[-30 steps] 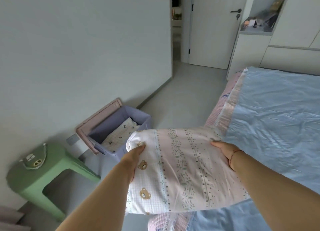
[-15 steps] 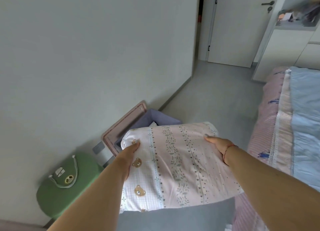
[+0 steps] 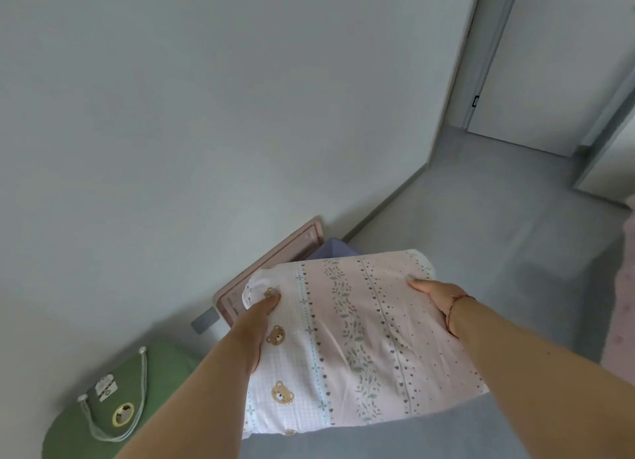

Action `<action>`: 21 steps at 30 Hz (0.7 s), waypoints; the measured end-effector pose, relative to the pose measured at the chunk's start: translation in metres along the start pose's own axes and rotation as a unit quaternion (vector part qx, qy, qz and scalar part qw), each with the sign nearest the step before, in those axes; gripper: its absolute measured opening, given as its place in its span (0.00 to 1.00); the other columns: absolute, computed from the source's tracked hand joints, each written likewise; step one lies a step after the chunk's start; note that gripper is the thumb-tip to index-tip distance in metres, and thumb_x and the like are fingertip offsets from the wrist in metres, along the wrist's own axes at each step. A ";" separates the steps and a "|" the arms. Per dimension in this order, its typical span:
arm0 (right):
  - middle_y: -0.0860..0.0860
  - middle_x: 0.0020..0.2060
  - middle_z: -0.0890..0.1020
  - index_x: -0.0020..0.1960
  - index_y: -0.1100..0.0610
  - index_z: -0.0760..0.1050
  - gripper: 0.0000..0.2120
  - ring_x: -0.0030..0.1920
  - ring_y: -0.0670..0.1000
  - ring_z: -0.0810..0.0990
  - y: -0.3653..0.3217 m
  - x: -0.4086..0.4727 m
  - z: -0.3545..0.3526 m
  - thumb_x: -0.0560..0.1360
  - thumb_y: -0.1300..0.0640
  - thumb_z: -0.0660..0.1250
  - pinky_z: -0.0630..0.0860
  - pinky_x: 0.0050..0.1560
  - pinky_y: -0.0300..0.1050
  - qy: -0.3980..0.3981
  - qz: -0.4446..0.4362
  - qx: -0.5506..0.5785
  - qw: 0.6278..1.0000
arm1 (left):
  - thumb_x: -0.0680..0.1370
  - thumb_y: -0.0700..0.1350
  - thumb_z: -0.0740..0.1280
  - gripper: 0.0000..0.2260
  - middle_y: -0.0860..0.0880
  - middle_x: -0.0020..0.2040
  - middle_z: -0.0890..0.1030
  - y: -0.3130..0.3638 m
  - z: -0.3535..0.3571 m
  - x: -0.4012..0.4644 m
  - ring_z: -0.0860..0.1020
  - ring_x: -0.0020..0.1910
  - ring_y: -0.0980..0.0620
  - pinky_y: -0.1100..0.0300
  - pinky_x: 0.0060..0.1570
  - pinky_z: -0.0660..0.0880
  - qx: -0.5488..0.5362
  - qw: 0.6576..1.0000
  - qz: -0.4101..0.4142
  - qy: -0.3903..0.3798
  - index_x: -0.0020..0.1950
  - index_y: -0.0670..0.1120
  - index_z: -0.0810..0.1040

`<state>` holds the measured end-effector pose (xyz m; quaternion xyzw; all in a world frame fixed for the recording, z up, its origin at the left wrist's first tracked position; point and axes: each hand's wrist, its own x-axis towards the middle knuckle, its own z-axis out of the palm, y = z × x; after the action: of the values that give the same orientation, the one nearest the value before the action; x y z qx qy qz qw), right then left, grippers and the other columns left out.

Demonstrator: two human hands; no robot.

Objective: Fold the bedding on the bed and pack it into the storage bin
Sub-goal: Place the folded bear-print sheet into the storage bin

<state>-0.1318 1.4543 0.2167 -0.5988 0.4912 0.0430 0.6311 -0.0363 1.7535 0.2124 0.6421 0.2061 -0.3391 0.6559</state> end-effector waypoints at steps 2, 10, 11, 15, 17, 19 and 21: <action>0.57 0.48 0.77 0.66 0.63 0.71 0.35 0.49 0.58 0.76 -0.027 0.027 0.019 0.66 0.47 0.76 0.72 0.55 0.49 -0.009 -0.007 -0.010 1.000 | 0.76 0.56 0.69 0.15 0.40 0.41 0.85 0.017 -0.002 0.026 0.83 0.39 0.41 0.47 0.47 0.80 -0.018 1.000 0.007 0.023 0.51 0.44 0.79; 0.58 0.56 0.78 0.68 0.63 0.69 0.39 0.56 0.59 0.77 -0.083 0.112 0.097 0.65 0.44 0.77 0.72 0.62 0.51 -0.023 -0.002 -0.050 0.998 | 0.76 0.53 0.69 0.14 0.41 0.40 0.85 0.059 -0.021 0.116 0.83 0.39 0.41 0.47 0.44 0.80 -0.062 0.996 0.009 0.058 0.55 0.45 0.77; 0.58 0.55 0.77 0.68 0.63 0.68 0.39 0.55 0.59 0.76 -0.086 0.125 0.107 0.66 0.45 0.76 0.72 0.60 0.50 -0.022 -0.003 -0.058 0.998 | 0.76 0.53 0.69 0.14 0.40 0.43 0.85 0.062 -0.026 0.133 0.84 0.40 0.40 0.45 0.46 0.80 -0.062 0.996 0.007 0.062 0.55 0.45 0.77; 0.55 0.49 0.75 0.69 0.62 0.67 0.35 0.51 0.57 0.74 -0.090 0.175 0.144 0.69 0.46 0.74 0.69 0.55 0.48 -0.034 -0.008 -0.076 0.996 | 0.69 0.60 0.74 0.25 0.41 0.53 0.82 0.058 -0.041 0.193 0.83 0.45 0.39 0.43 0.46 0.80 -0.081 0.991 -0.005 0.105 0.59 0.47 0.75; 0.55 0.49 0.75 0.69 0.62 0.67 0.36 0.50 0.57 0.74 -0.090 0.198 0.161 0.69 0.44 0.73 0.70 0.58 0.49 -0.038 -0.007 -0.091 0.995 | 0.56 0.68 0.78 0.42 0.45 0.63 0.77 0.043 -0.053 0.236 0.83 0.49 0.39 0.40 0.46 0.80 -0.081 0.988 -0.022 0.130 0.65 0.54 0.72; 0.53 0.47 0.77 0.68 0.60 0.70 0.33 0.48 0.56 0.76 -0.088 0.221 0.175 0.69 0.44 0.73 0.71 0.56 0.49 -0.040 -0.019 -0.097 0.994 | 0.51 0.70 0.78 0.47 0.46 0.61 0.79 0.022 -0.064 0.274 0.83 0.50 0.39 0.39 0.48 0.79 -0.100 0.985 -0.036 0.137 0.67 0.56 0.70; 0.51 0.43 0.79 0.65 0.60 0.73 0.28 0.44 0.54 0.77 -0.087 0.248 0.188 0.70 0.46 0.72 0.71 0.53 0.47 -0.049 -0.026 -0.105 0.993 | 0.52 0.69 0.78 0.50 0.47 0.55 0.82 0.022 -0.059 0.284 0.83 0.50 0.40 0.39 0.52 0.77 -0.133 0.978 -0.034 0.159 0.70 0.59 0.65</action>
<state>0.1583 1.4481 0.0748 -0.6718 0.4365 0.1074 0.5888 0.1830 1.7588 0.0221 0.5878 0.3728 -0.2242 0.6821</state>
